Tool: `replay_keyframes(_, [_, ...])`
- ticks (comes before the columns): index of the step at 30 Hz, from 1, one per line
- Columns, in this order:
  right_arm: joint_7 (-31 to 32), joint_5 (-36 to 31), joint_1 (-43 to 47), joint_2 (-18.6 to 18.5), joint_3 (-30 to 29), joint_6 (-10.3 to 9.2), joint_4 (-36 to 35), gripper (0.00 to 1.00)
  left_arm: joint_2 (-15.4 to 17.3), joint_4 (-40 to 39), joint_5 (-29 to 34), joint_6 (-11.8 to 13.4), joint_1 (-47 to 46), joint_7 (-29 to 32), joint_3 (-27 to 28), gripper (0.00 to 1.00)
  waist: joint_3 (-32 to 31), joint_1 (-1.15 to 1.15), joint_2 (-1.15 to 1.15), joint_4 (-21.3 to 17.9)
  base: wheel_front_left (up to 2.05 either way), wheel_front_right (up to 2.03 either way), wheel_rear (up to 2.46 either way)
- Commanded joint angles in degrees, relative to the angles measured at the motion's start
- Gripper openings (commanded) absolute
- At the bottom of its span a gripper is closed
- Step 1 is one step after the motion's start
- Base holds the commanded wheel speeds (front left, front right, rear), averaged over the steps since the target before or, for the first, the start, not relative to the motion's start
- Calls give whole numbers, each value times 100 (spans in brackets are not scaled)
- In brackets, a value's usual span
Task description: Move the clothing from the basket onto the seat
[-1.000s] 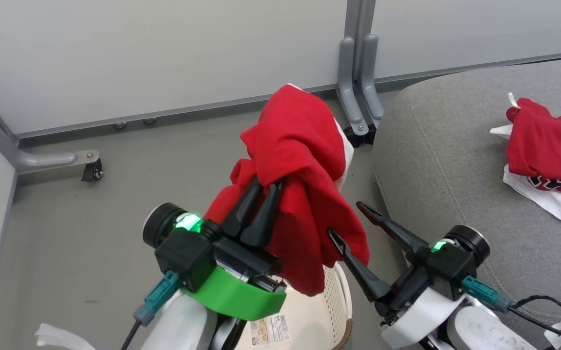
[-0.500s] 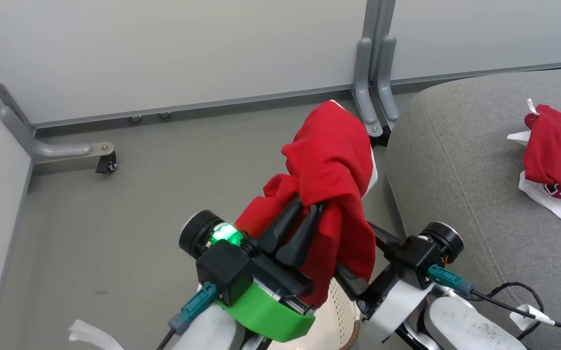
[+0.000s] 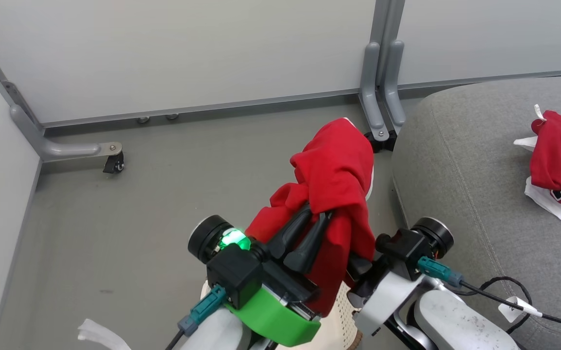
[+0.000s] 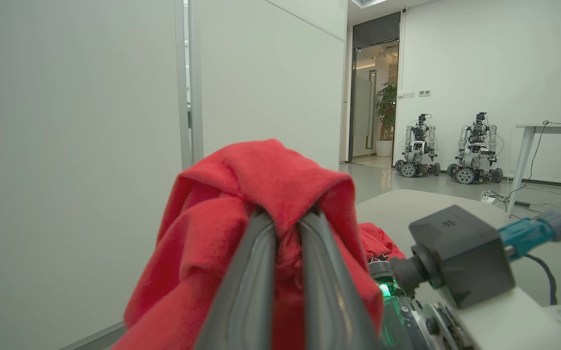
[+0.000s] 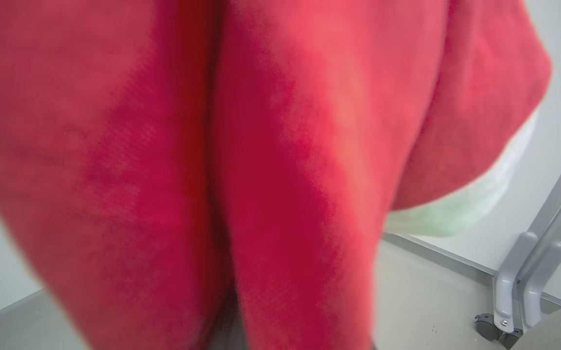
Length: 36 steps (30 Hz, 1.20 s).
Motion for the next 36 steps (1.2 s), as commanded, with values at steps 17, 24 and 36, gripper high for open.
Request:
replay_keyframes(17, [-16, 149, 437, 39, -687, -4, -261, 0, 7, 110, -61, -19, 266, -2, 319, 0, -21, 0, 0, -105, 0, 0, 0])
replay_keyframes(24, [-16, 173, 499, 94, -865, -4, -320, 0, 7, 238, -105, -19, 270, -3, 263, 100, 20, 0, 0, -120, 0, 0, 0])
replay_keyframes(36, [-16, 152, 555, 158, -1117, -4, -374, 0, 7, 308, -12, -19, 303, -2, 364, 100, 38, 0, 0, -38, 0, 0, 0])
